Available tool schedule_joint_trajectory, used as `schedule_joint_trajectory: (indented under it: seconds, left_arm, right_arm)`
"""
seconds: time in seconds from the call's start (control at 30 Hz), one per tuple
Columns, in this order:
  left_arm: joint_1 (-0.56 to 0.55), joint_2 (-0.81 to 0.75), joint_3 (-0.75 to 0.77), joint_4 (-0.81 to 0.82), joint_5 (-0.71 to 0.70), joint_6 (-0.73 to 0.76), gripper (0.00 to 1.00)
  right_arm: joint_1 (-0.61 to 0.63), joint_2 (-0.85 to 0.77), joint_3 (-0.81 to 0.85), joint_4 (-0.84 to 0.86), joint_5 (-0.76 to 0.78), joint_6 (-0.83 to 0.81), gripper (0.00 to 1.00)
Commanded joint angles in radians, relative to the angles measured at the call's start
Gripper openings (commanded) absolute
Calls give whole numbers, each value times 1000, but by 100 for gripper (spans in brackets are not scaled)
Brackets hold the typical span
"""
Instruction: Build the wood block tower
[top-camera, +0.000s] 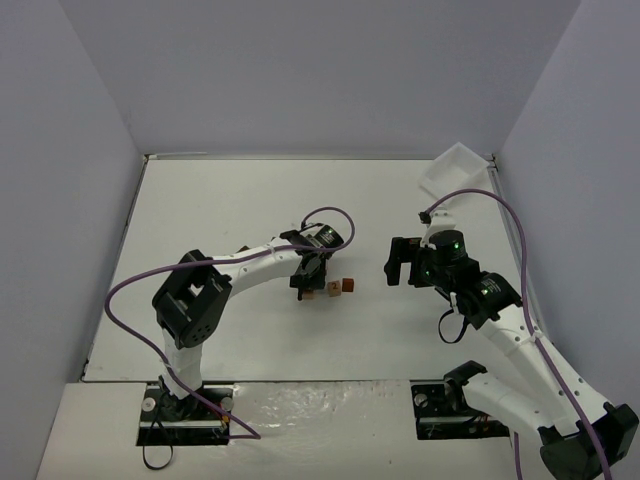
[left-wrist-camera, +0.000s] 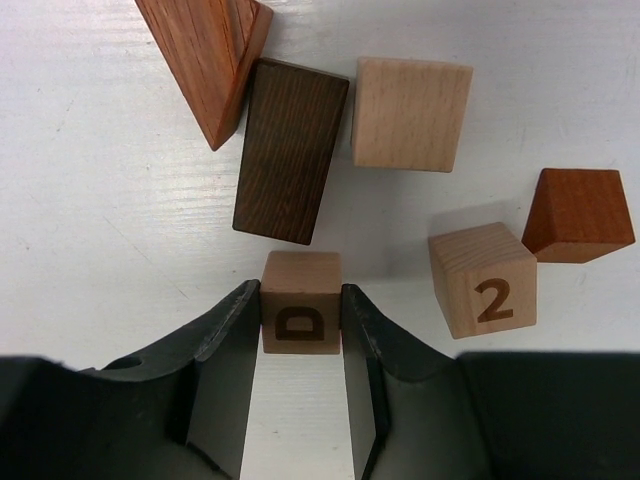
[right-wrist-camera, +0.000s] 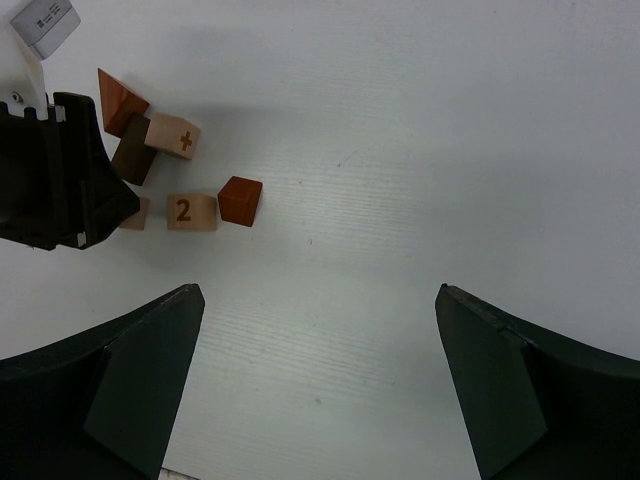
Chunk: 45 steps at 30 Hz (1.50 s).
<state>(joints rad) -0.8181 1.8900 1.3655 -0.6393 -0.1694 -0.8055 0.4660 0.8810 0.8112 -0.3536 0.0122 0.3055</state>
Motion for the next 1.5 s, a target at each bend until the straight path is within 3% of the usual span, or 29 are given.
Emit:
schedule_joint_trajectory:
  seconds: [0.0,0.2,0.4,0.8,1.0,1.47]
  left_arm:
    - [-7,-72,52,-26,-4,33,18]
    - [-6,-143,116,-105,-45,163,1]
    - [47,-223,161,-139,-51,416,0]
    - [383,-250,155,-137,156,856,0]
    - [498,-207,156,-134,272,934,0]
    - [605,-138,114,-94,430,1053,0]
  right_arm:
    - [0,-11,5,33,5,-11,99]
    - [0,-2,14,33,-3,-14,99]
    - [-1,8,20,33,-3,-20,99]
    - [0,26,34,34,-61,-37,99]
    - [0,30,35,34,-67,-40,99]
    - [0,40,34,33,-74,-42,99]
